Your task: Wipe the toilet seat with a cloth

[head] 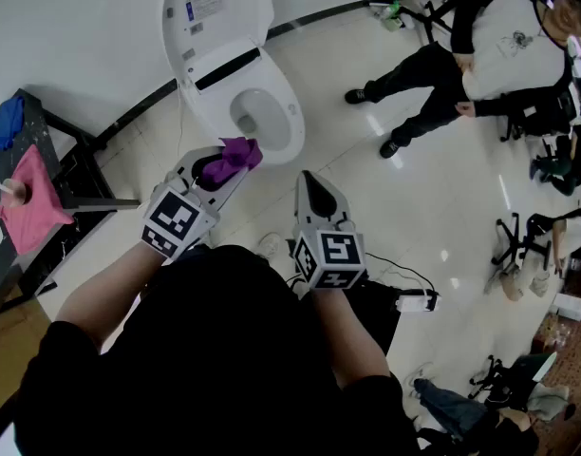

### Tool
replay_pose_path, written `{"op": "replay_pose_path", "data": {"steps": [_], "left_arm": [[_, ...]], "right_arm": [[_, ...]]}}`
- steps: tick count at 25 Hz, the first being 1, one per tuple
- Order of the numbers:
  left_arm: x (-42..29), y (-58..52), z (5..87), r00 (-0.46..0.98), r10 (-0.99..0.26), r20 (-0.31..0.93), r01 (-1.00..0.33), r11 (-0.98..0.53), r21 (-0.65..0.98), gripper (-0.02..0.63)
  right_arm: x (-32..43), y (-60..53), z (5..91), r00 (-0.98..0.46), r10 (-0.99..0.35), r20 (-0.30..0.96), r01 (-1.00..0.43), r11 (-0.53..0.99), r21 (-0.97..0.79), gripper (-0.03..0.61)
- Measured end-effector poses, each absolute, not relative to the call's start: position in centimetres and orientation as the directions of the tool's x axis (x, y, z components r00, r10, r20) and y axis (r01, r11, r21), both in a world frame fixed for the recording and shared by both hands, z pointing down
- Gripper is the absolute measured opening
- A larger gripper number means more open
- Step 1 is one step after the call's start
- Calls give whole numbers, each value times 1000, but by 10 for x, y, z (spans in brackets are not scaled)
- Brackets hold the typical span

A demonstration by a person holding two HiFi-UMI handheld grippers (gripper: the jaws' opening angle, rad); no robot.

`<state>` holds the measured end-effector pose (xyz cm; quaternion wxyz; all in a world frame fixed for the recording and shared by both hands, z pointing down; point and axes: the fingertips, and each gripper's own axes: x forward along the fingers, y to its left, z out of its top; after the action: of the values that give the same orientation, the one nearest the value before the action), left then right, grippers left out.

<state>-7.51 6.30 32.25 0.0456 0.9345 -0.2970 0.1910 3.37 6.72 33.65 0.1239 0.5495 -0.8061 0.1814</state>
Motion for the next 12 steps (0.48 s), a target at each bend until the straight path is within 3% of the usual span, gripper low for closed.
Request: {"op": "replay_pose_path", "data": {"steps": [12], "left_arm": [[-102, 52, 328, 763, -516, 391, -541, -839, -51, 95]], "right_arm": [[12, 64, 339, -329, -855, 400, -944, 299, -139, 17]]}}
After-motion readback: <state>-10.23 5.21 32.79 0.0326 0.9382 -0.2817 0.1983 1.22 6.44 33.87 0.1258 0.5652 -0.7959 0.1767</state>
